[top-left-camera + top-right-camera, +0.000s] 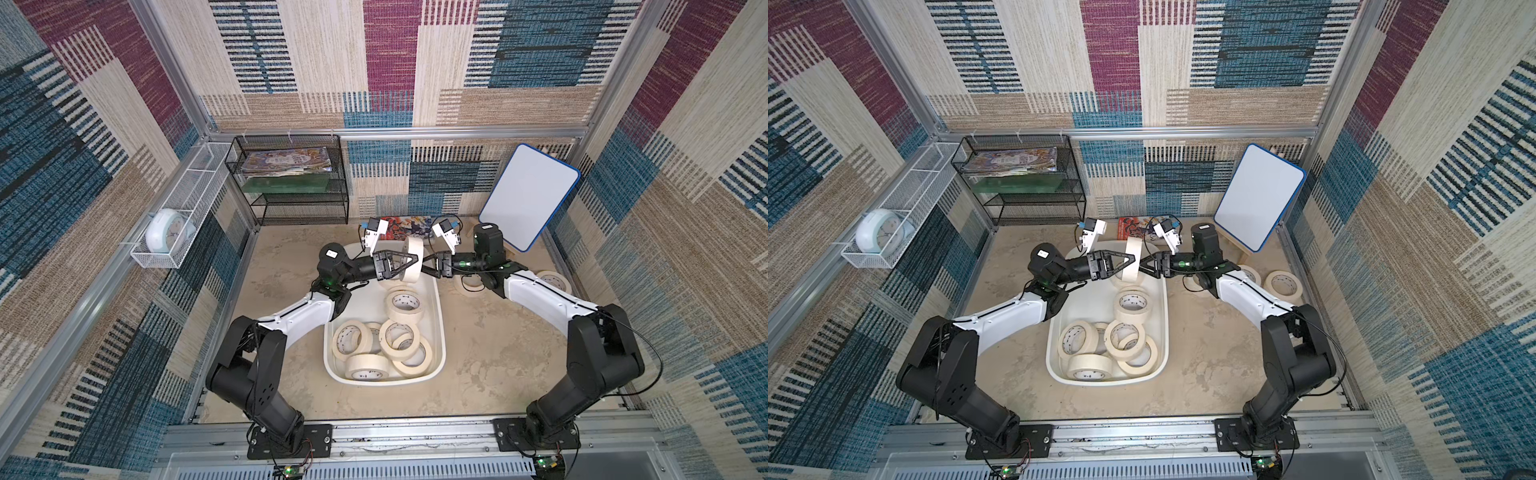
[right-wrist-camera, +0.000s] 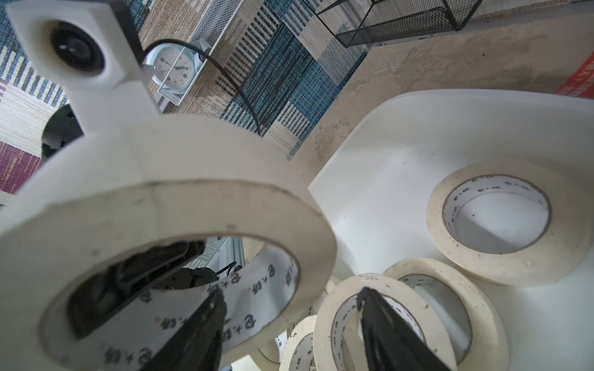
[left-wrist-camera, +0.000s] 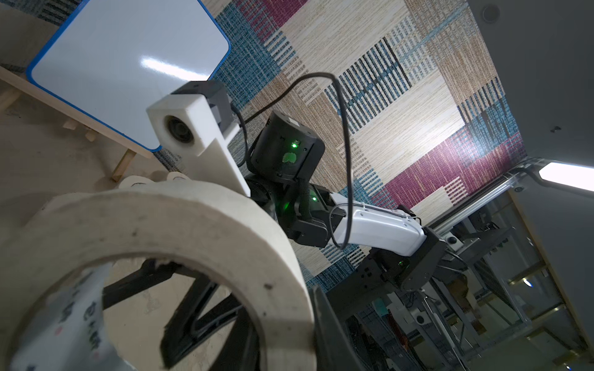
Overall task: Take out the art tape in the storage box
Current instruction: Pick up the art tape from the storage box.
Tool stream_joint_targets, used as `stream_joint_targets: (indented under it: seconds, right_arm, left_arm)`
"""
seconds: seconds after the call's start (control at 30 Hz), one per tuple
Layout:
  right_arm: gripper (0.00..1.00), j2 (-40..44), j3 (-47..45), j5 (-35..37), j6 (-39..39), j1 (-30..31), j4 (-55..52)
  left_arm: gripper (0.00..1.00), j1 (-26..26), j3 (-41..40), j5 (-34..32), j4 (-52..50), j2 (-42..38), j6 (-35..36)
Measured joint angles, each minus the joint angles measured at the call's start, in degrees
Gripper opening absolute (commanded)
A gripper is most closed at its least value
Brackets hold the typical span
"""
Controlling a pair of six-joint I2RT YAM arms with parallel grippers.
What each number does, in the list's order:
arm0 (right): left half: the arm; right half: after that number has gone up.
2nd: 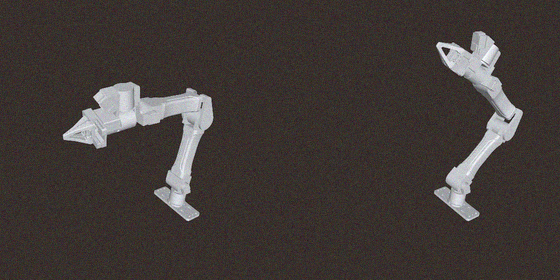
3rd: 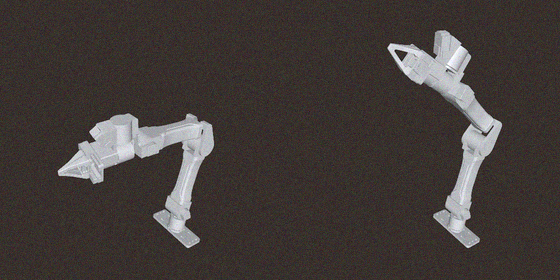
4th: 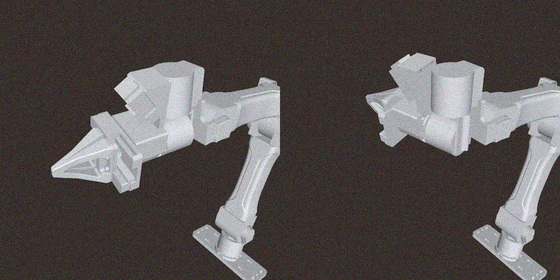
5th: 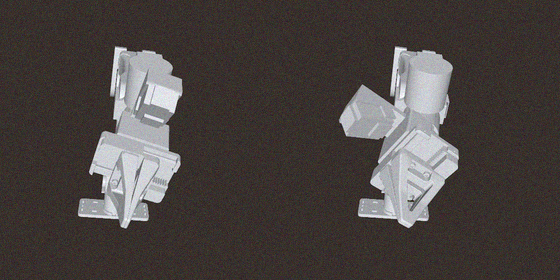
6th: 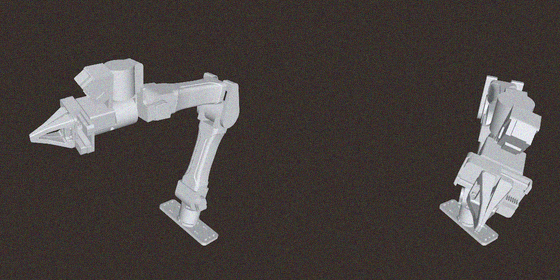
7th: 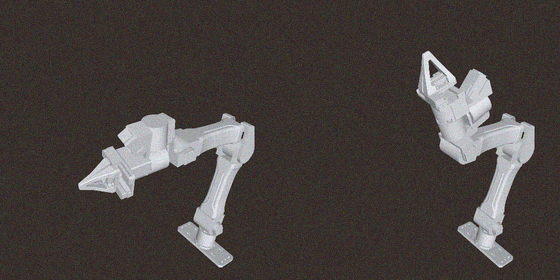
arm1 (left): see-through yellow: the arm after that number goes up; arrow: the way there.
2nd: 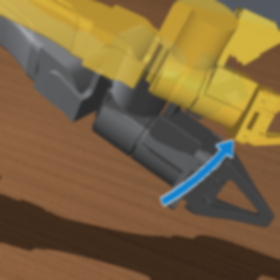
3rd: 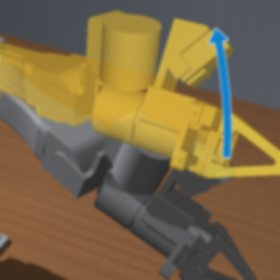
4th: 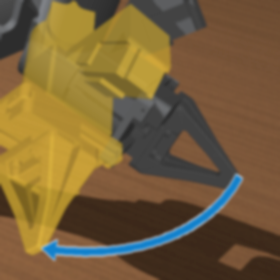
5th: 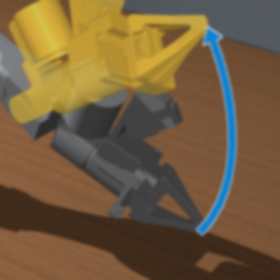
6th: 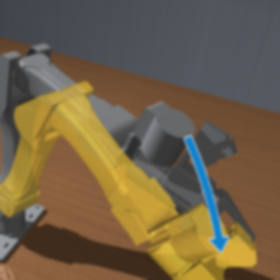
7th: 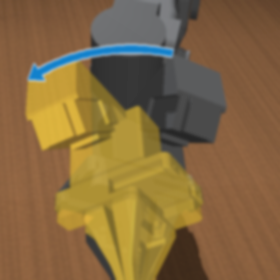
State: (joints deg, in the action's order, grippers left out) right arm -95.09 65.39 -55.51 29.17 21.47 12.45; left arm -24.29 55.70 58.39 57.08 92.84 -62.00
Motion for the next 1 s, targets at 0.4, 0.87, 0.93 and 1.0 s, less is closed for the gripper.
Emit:
stream_joint_targets:
  seconds: [0.4, 0.87, 0.93, 1.0]
  right_arm:
    - [0.00, -1.84, 1.97, 0.87, -0.81, 0.09, 0.35]
    - [0.00, 5.44, 3.52, 15.76, -10.43, -2.47, -17.75]
    - [0.00, 7.17, 4.31, 19.06, -11.98, -4.66, -21.90]
    - [0.00, 8.35, 5.60, 23.87, -13.73, -6.47, -26.27]
  left_arm:
    - [0.12, -0.42, 1.81, 1.51, -3.17, 1.03, 3.04]
    - [0.87, 3.26, 5.09, -11.45, -52.30, -14.25, 38.25]
    - [0.85, 6.05, 4.68, -14.56, -57.16, -15.69, 40.19]
    - [0.85, 8.39, 3.54, -18.34, -61.07, -17.11, 41.55]
